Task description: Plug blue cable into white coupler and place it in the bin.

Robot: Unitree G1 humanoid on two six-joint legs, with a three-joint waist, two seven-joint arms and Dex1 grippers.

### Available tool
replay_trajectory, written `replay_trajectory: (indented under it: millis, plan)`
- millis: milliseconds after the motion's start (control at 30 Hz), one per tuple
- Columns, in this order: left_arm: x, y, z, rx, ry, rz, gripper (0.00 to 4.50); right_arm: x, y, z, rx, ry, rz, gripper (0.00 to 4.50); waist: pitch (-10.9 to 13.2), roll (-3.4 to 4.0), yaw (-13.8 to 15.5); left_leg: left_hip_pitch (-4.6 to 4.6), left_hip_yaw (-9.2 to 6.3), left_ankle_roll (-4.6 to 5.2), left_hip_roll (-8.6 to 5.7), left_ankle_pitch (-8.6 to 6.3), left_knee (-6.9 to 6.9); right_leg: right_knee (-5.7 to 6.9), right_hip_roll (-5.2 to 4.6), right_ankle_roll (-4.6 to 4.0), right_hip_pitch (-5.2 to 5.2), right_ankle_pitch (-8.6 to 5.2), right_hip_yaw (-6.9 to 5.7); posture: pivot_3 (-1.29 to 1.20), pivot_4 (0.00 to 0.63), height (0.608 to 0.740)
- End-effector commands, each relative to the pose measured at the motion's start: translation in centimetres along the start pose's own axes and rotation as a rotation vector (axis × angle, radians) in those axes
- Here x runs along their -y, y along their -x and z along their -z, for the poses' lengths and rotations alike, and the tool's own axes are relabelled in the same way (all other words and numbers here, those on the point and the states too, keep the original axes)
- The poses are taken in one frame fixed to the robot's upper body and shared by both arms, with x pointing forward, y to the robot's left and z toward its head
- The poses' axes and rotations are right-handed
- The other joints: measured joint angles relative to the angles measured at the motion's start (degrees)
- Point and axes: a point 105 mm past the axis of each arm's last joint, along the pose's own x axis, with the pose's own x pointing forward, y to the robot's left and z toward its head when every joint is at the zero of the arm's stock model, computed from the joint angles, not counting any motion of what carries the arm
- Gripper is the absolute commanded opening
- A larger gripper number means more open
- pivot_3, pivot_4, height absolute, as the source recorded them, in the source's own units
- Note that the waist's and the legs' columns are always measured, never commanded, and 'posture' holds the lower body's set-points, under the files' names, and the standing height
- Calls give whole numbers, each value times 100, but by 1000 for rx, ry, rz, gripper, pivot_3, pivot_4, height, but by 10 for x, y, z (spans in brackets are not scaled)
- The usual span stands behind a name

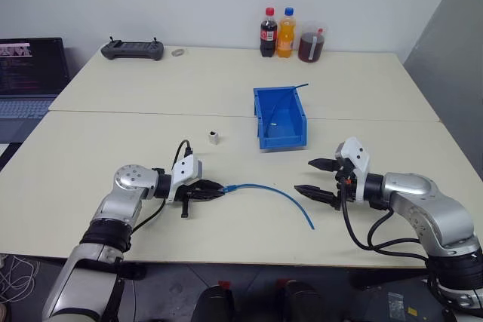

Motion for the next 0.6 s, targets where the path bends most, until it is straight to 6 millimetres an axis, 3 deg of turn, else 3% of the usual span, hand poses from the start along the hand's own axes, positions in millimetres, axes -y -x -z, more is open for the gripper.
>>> replay_trajectory:
  millis: [33,133,333,500,600]
  plan:
    - [9,-15,-50,226,245,-111,221,-6,4,-30,147,-52,-14,4500,3,-1,0,-4,-2,0,0,0,1,1,-3,1,-2,1,-2,0,150,740]
    - [30,-27,-77,333,370,-132,221,-15,6,-36,184,-171,-72,4500,4,-5,0,-15,-13,-1,-2,0,4,0,-14,7,-4,5,-8,0,150,740]
    - [41,-38,-129,514,498,-141,221,-25,5,-36,183,-415,-204,4500,5,-6,-9,0,-26,-4,-5,2,2,3,-8,8,11,5,-11,0,150,740]
    - [55,-34,-141,538,564,-3,221,-15,-4,-34,152,-480,-235,4500,4,-3,-51,6,-29,-6,-4,3,-1,0,10,8,12,5,-5,0,150,740]
    - [63,-30,-144,521,560,65,221,-13,-9,-49,176,-522,-305,4500,6,-3,-44,2,-34,-7,-2,3,-3,-2,13,7,11,5,-7,0,150,740]
